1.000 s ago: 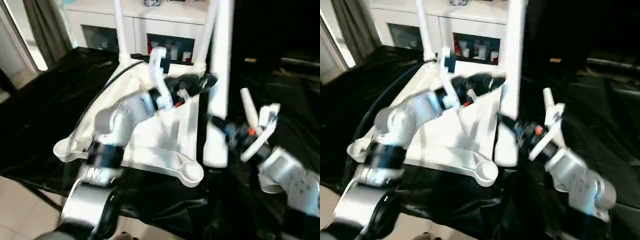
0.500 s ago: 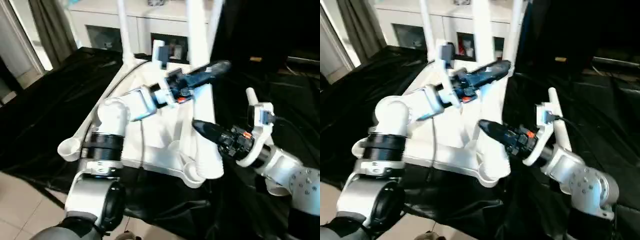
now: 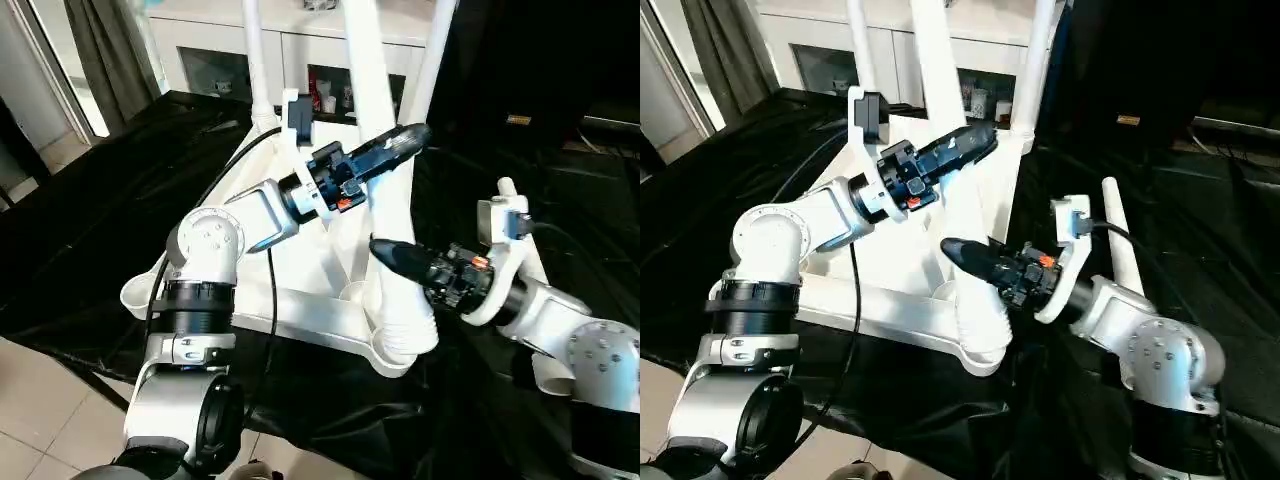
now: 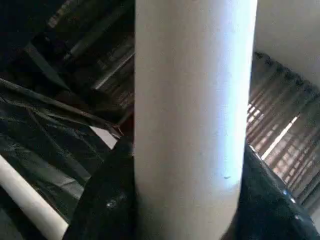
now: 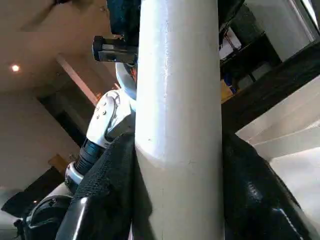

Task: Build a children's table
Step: Pick table leg

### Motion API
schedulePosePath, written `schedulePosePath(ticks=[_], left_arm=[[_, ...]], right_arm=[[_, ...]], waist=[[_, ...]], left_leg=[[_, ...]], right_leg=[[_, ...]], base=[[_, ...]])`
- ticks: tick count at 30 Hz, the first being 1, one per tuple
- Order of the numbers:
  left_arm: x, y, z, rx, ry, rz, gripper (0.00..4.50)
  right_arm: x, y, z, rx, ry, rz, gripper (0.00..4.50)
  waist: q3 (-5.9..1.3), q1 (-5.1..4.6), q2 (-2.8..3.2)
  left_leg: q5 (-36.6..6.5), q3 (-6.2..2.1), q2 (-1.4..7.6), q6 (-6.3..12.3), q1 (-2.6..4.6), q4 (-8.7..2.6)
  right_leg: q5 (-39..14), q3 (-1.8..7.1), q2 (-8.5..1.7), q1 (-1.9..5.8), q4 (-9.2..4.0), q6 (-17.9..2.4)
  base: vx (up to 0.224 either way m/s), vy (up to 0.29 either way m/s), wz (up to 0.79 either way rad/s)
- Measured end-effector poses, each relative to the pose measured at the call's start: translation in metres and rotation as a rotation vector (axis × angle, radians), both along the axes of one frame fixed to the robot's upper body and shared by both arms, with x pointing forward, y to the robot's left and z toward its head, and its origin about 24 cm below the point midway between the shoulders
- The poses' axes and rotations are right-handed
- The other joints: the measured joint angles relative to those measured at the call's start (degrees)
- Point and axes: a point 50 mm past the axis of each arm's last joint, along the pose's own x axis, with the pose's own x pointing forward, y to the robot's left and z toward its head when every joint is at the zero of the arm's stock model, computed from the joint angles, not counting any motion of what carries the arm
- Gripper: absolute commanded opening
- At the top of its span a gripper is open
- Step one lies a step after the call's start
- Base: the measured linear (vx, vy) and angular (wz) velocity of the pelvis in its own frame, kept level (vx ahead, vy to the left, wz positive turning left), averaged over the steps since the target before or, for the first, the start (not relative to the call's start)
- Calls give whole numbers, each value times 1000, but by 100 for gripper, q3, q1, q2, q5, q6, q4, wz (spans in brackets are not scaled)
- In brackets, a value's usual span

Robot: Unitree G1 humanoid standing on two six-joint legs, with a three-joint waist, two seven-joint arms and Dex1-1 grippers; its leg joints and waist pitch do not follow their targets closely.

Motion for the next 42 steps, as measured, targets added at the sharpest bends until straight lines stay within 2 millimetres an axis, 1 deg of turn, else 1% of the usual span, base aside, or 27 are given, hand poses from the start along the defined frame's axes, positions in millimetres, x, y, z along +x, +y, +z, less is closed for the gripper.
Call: schedulePosePath(ticks=[6,14,19,20,21,22,24,25,28,32,36,38,42], left_arm=[[0,0,0,3,4,6,181],[-2,0,-8,-5,25,11,181],[-3,1,-7,-3,18,16,181],[-3,1,-6,-1,12,20,181],[-3,1,-5,2,8,25,181],[-3,1,-5,14,2,39,181],[-2,1,-4,40,-9,69,181],[-1,2,-3,71,-21,103,181],[0,4,2,137,-66,176,181],[0,2,5,245,-143,237,181],[1,-6,6,382,-209,344,181],[3,-9,7,468,-257,420,181],[1,-17,10,567,-346,480,181]], right_arm=[[0,1,-1,-1,-6,-6,185],[-4,1,-7,-6,13,-10,185],[-4,2,-7,-7,3,-13,185],[-4,2,-6,-8,-1,-14,241],[-4,3,-6,-8,-4,-15,255],[-3,2,-6,-17,2,-29,255],[0,1,-6,-38,8,-54,271],[3,1,-5,-77,-15,-81,291],[9,4,-2,-155,-61,-143,296],[13,8,-2,-227,-81,-187,296],[23,22,-1,-363,-107,-274,296],[30,35,-1,-431,-110,-355,296],[36,45,-3,-509,-113,-442,296]], waist=[[-2,-2,4],[-2,-4,4],[0,-6,-1],[3,-6,-11],[5,-4,-20],[6,-4,-26],[13,-4,-41],[19,-5,-53],[19,-12,-90],[16,-12,-106],[15,-12,-133],[16,-32,-143],[18,-34,-152]], left_leg=[[-1,-1,0,1,-3,0],[-1,-1,0,1,-4,0],[-1,-1,0,1,-4,0],[-1,0,0,1,-4,0],[-1,0,1,1,-4,0],[-1,0,1,1,-4,0],[-1,0,1,1,-5,0],[-1,0,1,1,-6,0],[0,0,2,0,-14,-1],[-1,0,0,2,-40,3],[-1,0,1,1,-42,5],[0,0,1,0,-42,6],[0,2,0,-1,-43,5]], right_leg=[[3,-1,0,-2,0,-5],[1,-1,0,-3,-1,-3],[0,-1,0,-3,-1,1],[0,0,0,-3,0,1],[-1,0,0,-3,0,2],[-1,0,0,-3,0,2],[-1,0,0,-5,0,2],[0,0,0,-7,0,3],[1,1,1,-18,4,4],[9,1,-1,-34,1,-1],[20,2,0,-38,4,-16],[16,2,0,-41,5,-6],[11,7,0,-41,3,11]], base=[[0,0,0],[0,0,0],[0,0,0],[0,0,0],[0,0,0],[0,0,0],[0,0,0],[0,0,0],[0,0,0],[0,0,0],[0,0,0],[0,0,0],[0,0,0]])
